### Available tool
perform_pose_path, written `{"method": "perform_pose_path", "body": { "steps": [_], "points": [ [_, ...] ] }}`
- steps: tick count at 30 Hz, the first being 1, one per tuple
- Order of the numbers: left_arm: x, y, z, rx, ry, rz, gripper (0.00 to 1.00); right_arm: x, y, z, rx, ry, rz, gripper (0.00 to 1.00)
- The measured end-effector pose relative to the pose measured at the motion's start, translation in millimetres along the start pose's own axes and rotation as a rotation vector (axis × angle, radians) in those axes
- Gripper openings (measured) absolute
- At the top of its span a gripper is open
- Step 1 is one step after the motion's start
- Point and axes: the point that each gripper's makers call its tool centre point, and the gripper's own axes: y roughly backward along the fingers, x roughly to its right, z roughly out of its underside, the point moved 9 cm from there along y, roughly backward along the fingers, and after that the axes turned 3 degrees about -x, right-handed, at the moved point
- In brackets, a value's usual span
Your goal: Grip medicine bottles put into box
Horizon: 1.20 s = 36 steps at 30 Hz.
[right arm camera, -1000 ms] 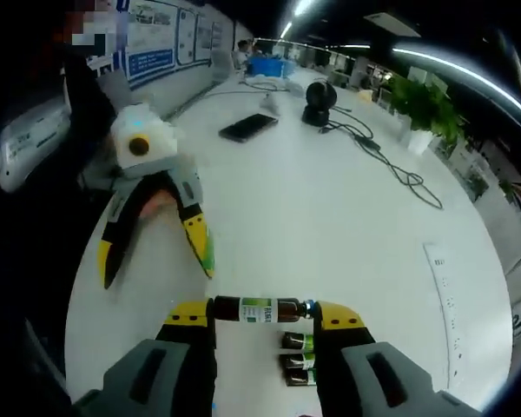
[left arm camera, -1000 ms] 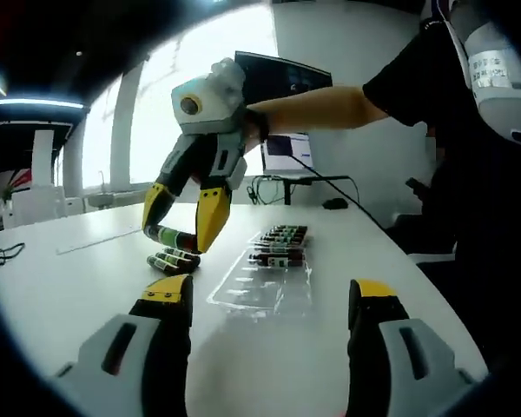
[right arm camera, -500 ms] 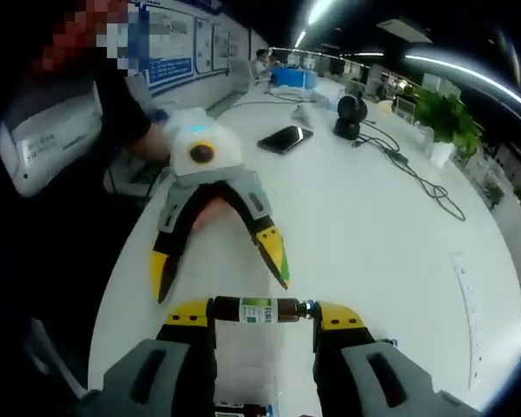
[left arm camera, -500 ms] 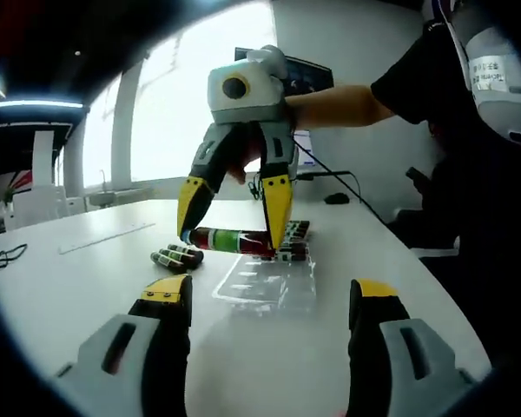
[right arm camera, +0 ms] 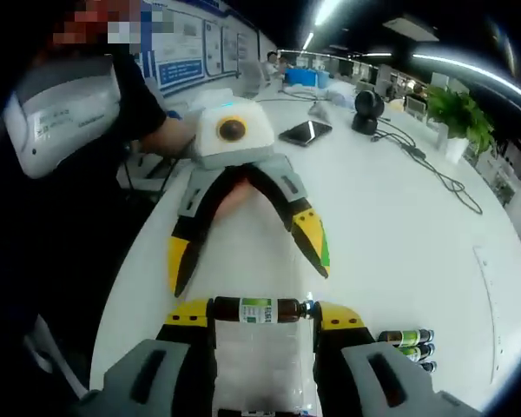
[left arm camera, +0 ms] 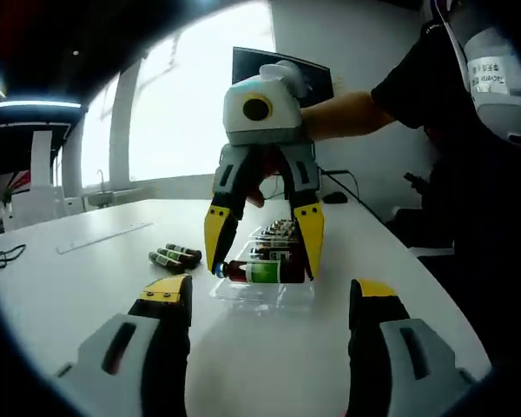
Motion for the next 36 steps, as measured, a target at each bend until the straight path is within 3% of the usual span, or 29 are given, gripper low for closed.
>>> {"method": "perform_pose_path", "body": {
  "steps": [10, 20, 30, 33, 36],
  "points": [
    [-1.1, 0, -0.5, 0.008, 0.003, -0.001, 0.66, -3, -7, 2.0, -0.001, 0.038, -0.015, 0.40],
    [-0.2, -1, -0.4, 0.007, 0.001, 0.004, 0.66, -1, -8, 6.6, 0.018, 0.017, -0.008, 0.40],
    [-0.5, -1, -0.4, 0.009, 0.002, 0.006, 0.66, 2, -1, 8.0, 0.086, -0.019, 0.038, 0.37],
    [-0.1, -1, -0.3, 0.009, 0.001, 0.010, 0.66, 5, 5, 6.0, 0.149, -0.041, 0.090, 0.28],
    [-0.2, 0, -0.7, 0.016, 0.005, 0.013, 0.65, 4, 11, 6.4, 0.223, -0.050, 0.136, 0.10]
  ]
}}
